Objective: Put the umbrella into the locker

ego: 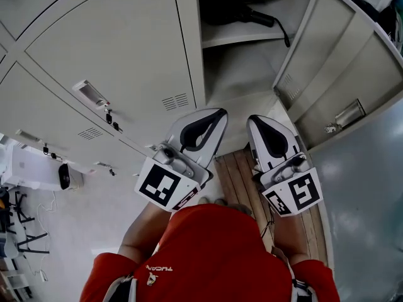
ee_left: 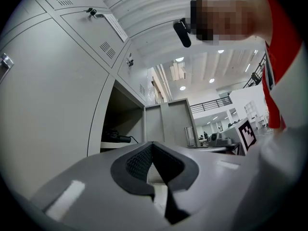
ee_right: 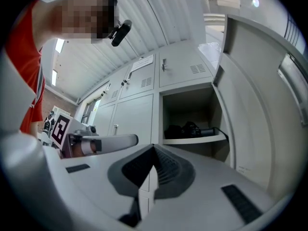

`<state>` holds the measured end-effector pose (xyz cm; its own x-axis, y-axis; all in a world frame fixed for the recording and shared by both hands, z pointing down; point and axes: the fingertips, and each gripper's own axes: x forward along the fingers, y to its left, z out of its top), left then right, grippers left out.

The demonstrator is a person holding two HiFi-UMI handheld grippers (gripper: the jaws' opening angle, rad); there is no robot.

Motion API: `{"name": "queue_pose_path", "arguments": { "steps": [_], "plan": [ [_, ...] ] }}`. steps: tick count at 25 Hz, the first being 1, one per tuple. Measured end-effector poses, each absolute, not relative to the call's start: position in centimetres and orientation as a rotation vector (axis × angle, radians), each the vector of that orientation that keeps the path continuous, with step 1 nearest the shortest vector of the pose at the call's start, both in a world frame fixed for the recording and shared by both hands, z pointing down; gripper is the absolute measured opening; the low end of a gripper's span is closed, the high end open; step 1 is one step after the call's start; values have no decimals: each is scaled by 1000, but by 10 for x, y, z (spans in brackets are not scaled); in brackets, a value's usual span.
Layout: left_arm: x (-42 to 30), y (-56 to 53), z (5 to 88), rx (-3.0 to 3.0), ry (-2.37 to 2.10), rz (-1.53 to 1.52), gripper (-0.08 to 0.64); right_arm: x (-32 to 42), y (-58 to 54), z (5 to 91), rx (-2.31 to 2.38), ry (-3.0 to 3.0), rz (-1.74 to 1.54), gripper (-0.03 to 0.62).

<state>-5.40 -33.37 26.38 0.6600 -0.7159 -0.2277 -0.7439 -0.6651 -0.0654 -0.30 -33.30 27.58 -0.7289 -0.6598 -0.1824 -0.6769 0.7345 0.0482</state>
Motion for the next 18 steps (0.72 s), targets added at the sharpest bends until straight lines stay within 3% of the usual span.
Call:
{"name": "queue_pose_path", "arguments": {
  "steps": [18],
  "plan": [
    [-50, -341, 264, -2742, 1170, 288, 5, -12, -341, 275, -1090, 2812, 201, 3]
  ]
}}
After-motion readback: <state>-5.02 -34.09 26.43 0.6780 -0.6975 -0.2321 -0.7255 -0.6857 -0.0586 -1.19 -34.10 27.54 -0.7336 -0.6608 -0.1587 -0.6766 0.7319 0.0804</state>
